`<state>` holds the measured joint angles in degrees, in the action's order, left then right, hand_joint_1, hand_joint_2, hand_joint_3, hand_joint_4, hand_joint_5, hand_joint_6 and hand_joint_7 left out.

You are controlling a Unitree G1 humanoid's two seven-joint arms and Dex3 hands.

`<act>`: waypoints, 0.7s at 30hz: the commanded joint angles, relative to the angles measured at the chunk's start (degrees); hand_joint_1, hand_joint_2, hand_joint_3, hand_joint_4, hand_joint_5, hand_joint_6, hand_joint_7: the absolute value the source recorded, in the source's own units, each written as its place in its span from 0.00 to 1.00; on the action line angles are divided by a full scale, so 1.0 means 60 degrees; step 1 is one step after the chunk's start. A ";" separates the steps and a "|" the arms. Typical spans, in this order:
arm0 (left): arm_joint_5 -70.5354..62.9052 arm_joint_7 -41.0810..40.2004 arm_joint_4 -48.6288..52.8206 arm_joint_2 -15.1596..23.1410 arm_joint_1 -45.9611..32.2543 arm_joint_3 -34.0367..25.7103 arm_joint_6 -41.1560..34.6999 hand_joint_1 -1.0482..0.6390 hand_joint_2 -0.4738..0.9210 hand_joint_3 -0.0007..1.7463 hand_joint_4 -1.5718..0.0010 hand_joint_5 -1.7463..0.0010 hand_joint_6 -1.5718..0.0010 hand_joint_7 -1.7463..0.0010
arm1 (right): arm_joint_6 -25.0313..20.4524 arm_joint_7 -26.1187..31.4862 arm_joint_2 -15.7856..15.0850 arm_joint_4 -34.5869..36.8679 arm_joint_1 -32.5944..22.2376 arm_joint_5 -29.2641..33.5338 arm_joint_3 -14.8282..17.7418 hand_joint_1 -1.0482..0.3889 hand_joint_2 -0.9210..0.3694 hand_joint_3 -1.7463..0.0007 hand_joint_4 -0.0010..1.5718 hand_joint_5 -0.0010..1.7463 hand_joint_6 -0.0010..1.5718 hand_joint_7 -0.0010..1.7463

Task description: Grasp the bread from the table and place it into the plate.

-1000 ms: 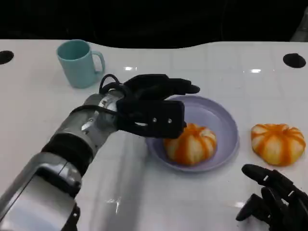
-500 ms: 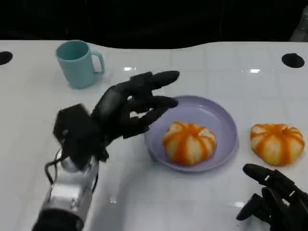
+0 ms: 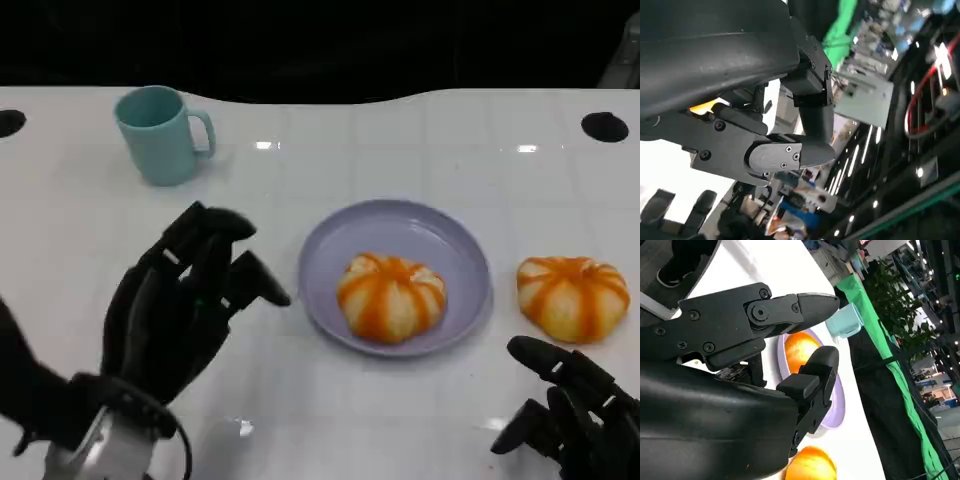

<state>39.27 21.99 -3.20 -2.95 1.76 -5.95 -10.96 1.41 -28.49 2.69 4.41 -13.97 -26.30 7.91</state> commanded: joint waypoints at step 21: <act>-0.0046 -0.1186 -0.0882 -0.0512 -0.2071 -0.0287 -0.1075 0.32 1.00 0.26 0.53 0.00 0.66 0.04 | -0.0151 -0.0156 -0.0134 -0.0211 -0.0108 -0.0275 0.0057 0.18 0.00 0.90 0.43 0.83 0.63 0.25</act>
<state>39.46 16.03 -7.47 -6.50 -9.53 -7.41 -16.67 0.86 -29.31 2.66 3.91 -14.21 -27.25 7.91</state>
